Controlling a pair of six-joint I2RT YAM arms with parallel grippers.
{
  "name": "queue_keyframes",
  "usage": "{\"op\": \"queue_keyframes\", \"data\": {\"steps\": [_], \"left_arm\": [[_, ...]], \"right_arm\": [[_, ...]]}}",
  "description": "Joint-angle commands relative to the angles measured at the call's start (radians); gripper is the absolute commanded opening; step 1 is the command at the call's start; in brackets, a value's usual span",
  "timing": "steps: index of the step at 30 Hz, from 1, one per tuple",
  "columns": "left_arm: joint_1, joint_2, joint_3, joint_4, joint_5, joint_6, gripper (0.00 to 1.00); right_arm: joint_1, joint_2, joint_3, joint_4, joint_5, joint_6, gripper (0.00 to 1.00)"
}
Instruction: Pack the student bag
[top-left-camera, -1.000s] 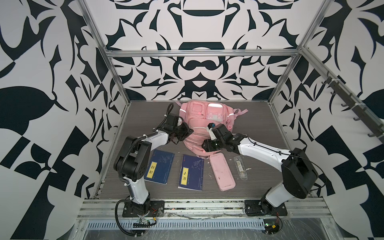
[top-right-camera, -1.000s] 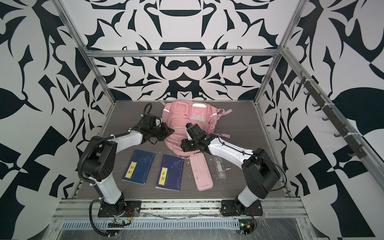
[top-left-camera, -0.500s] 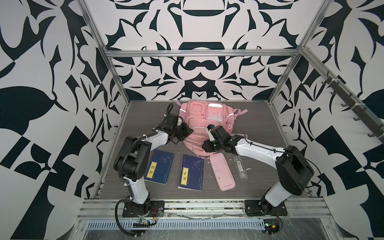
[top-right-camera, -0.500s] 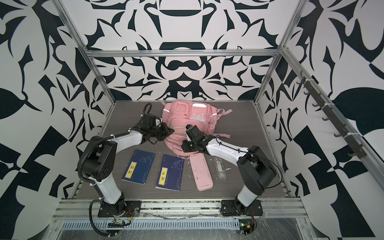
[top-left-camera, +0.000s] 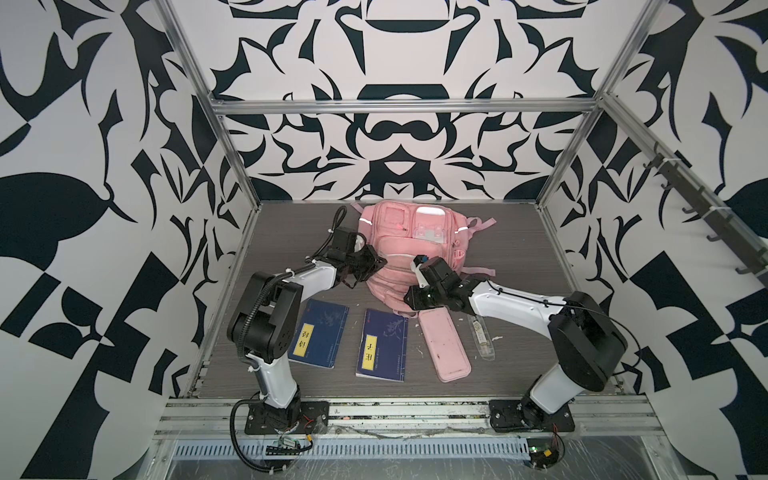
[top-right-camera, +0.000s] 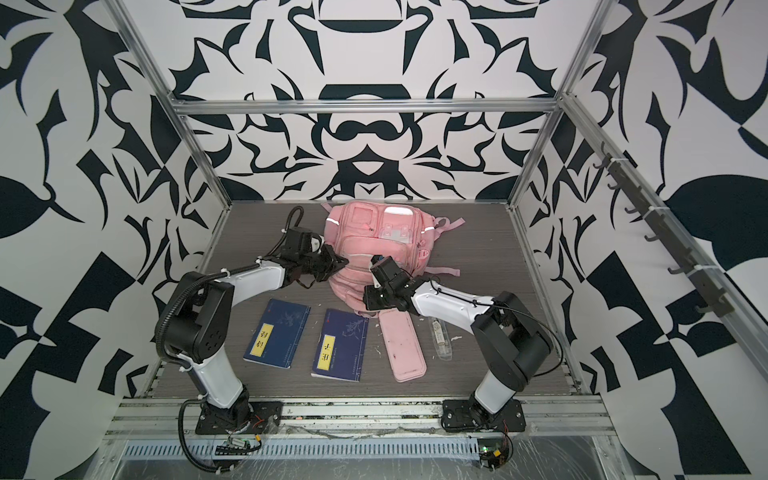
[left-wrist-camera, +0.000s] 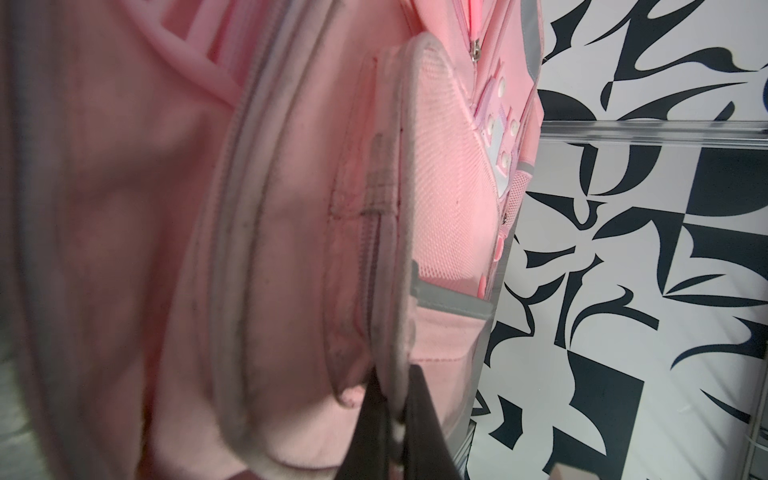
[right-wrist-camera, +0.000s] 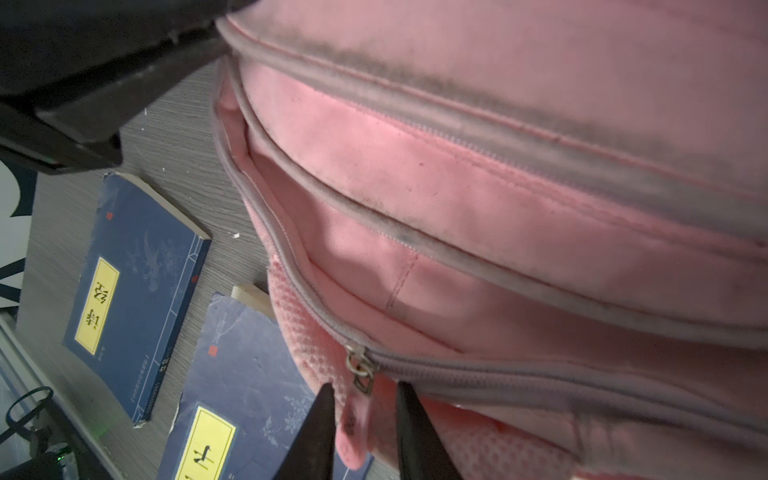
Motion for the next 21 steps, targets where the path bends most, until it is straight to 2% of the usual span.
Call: {"op": "queue_keyframes", "data": {"steps": [1, 8, 16, 21], "left_arm": [[0.005, -0.011, 0.034, 0.01, 0.027, 0.01, 0.03], [0.006, -0.009, 0.037, 0.01, 0.023, 0.012, 0.03], [0.006, -0.004, 0.045, 0.012, 0.022, 0.006, 0.04], [0.005, -0.006, 0.046, 0.014, 0.013, -0.002, 0.04]], "right_arm": [[0.014, 0.001, 0.0, 0.039, -0.017, 0.022, 0.26], [0.029, 0.001, 0.003, 0.023, -0.004, 0.022, 0.2], [0.047, -0.008, 0.009, 0.01, 0.009, 0.023, 0.04], [0.07, 0.026, 0.052, -0.005, 0.002, 0.017, 0.01]]}}
